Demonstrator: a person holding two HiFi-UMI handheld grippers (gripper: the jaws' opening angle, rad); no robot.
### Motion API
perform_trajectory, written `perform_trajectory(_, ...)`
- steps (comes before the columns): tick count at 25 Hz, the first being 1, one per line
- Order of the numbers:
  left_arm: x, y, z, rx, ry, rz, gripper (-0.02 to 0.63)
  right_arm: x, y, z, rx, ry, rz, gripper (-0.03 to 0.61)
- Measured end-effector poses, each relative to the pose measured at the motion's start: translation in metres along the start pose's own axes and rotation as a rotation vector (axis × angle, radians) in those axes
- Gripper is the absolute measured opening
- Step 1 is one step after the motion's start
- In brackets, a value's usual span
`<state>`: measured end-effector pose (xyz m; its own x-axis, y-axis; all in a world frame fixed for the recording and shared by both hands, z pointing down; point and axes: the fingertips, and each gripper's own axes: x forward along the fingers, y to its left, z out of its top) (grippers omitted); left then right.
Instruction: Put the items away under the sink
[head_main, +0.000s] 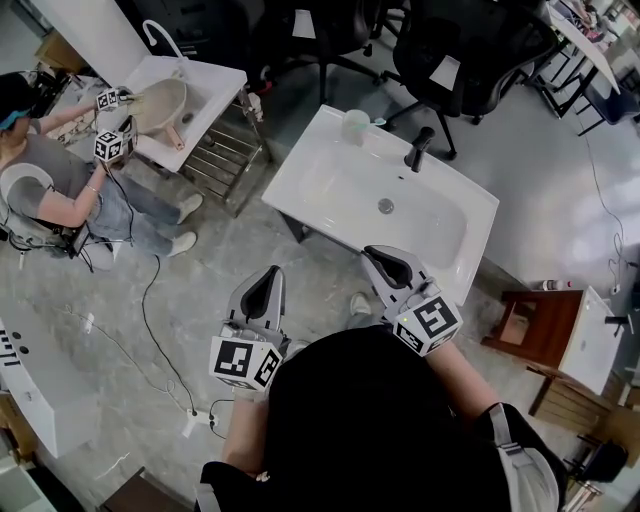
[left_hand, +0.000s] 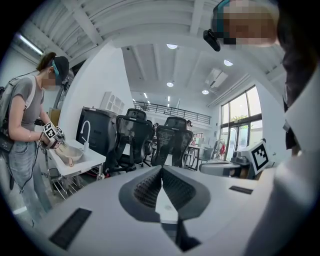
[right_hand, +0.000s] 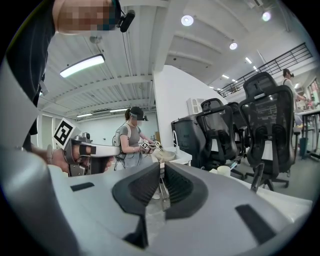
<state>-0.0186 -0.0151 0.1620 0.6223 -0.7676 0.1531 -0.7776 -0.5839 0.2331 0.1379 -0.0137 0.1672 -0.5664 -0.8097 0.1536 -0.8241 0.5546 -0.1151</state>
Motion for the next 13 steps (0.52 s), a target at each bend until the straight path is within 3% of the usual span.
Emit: perform_trajectory(13, -0.0066, 0.0016, -0.0070, -0.006, 0.015, 0.011, 0.023, -0.0050, -0.0005, -0.0054, 0.014, 0.010, -0.013, 0.048)
